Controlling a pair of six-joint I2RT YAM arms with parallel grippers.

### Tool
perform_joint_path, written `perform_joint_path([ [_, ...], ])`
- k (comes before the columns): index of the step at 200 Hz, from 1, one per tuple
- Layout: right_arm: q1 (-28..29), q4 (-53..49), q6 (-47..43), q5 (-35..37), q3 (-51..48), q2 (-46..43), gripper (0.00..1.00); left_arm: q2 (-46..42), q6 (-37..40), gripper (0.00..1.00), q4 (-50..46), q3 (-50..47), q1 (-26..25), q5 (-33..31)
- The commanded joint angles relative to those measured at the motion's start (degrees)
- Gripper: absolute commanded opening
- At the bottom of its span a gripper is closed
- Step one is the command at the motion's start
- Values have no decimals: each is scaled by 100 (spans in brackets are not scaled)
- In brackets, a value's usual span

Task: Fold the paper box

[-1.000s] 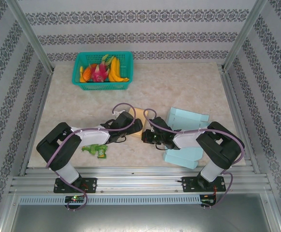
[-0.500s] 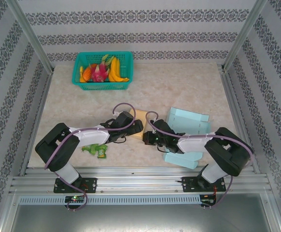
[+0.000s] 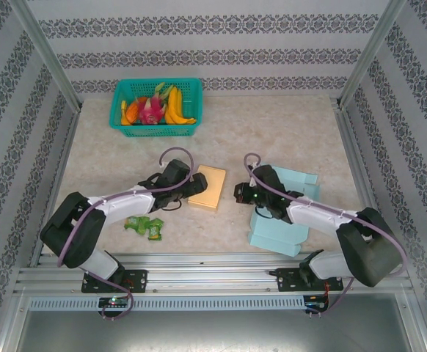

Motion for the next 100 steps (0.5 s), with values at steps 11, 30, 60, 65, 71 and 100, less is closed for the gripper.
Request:
perform_joint_path([
  [11, -333, -154, -321, -432, 598, 636, 0, 254, 592, 100, -188, 554, 130, -44],
  [30, -383, -135, -350, -636, 985, 1165, 0, 556, 775, 100, -185, 883, 160, 9],
  [60, -413, -61, -315, -785, 1422, 1875, 0, 1094, 929, 100, -319, 1397, 186, 21],
  [65, -418, -32, -305, -804, 1457, 1960, 0, 1172, 937, 100, -331, 1457, 187, 8],
  [71, -426, 4, -293, -820, 1492, 2047, 0, 1254, 944, 100, -325, 1518, 187, 11],
  [100, -446, 68, -304, -895, 1678, 2404, 0, 1691, 937, 100, -171, 1746, 187, 331],
])
